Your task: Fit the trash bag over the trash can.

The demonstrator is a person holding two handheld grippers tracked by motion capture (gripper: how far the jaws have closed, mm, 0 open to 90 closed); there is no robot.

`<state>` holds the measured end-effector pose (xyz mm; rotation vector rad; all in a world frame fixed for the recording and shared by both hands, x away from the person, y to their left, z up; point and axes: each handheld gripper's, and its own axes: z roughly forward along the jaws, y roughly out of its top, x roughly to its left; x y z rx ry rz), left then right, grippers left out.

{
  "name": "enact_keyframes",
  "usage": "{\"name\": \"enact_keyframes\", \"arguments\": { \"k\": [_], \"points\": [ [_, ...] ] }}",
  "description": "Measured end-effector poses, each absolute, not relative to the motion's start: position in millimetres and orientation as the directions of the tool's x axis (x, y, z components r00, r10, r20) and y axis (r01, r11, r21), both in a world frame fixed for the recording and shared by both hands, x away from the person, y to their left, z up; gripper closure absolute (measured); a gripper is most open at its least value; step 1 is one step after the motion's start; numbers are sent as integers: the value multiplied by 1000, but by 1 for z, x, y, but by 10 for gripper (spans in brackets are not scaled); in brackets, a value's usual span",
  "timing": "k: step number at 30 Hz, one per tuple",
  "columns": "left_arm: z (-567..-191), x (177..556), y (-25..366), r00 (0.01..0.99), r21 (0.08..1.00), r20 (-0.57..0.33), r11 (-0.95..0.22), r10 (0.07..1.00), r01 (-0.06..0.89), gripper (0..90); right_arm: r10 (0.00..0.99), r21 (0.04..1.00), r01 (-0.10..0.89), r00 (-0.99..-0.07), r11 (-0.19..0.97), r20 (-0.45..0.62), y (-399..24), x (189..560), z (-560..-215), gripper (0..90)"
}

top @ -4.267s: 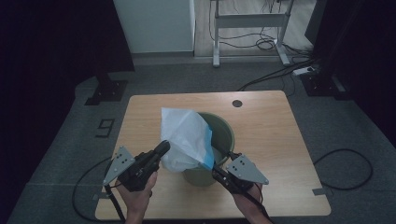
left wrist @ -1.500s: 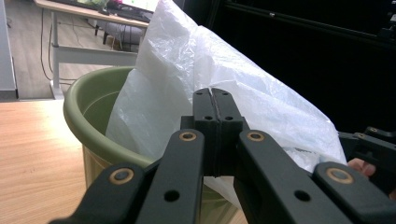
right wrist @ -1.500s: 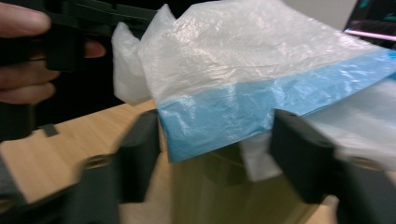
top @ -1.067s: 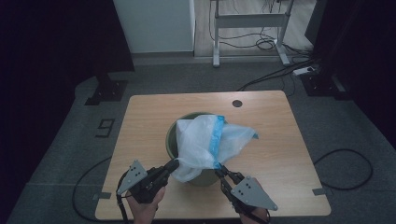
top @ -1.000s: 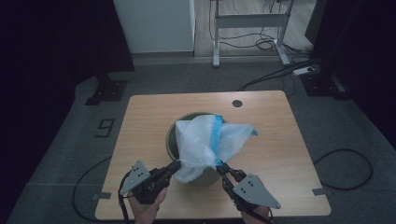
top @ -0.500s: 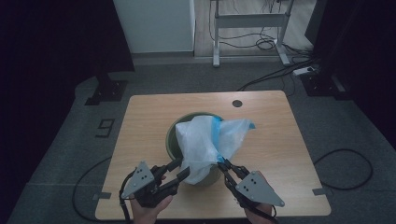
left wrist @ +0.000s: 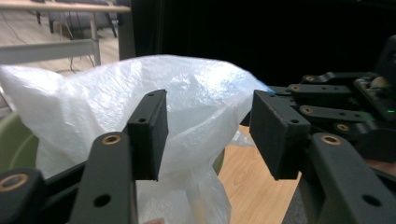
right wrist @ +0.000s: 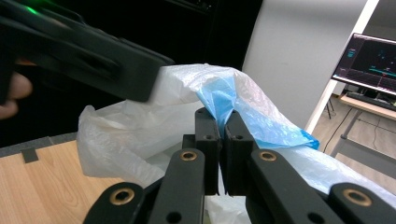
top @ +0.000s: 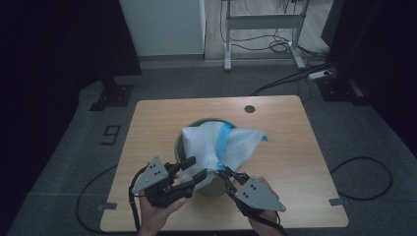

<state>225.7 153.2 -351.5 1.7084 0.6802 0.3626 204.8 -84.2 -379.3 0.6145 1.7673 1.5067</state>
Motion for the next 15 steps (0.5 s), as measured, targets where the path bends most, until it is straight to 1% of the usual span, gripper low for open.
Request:
{"name": "enact_keyframes", "arguments": {
  "k": [2, 3, 4, 7, 10, 13, 15],
  "points": [
    [-355, 229, 153, 787, 961, -123, -126, 605, 246, 574, 747, 974, -94, -628, 205, -218, -83, 205, -380, 858],
    [-356, 230, 153, 790, 962, -124, -121, 600, 244, 638, 746, 973, -95, -628, 208, -221, -83, 205, -380, 858],
    [-356, 230, 153, 793, 964, -121, -121, 597, 239, 684, 745, 973, -94, -630, 209, -220, -83, 205, -380, 857],
    [-356, 230, 151, 794, 967, -96, -133, 600, 218, 817, 744, 972, -91, -630, 215, -223, -83, 205, -381, 851],
    [-355, 228, 149, 796, 972, -87, -122, 599, 199, 885, 742, 973, -85, -633, 214, -219, -84, 205, -383, 841],
    [-354, 227, 150, 792, 979, -88, -94, 604, 181, 895, 740, 975, -82, -638, 209, -212, -85, 204, -384, 824],
    [-354, 226, 152, 792, 982, -107, -60, 601, 178, 896, 740, 977, -77, -641, 201, -203, -86, 202, -385, 823]
  ]
}}
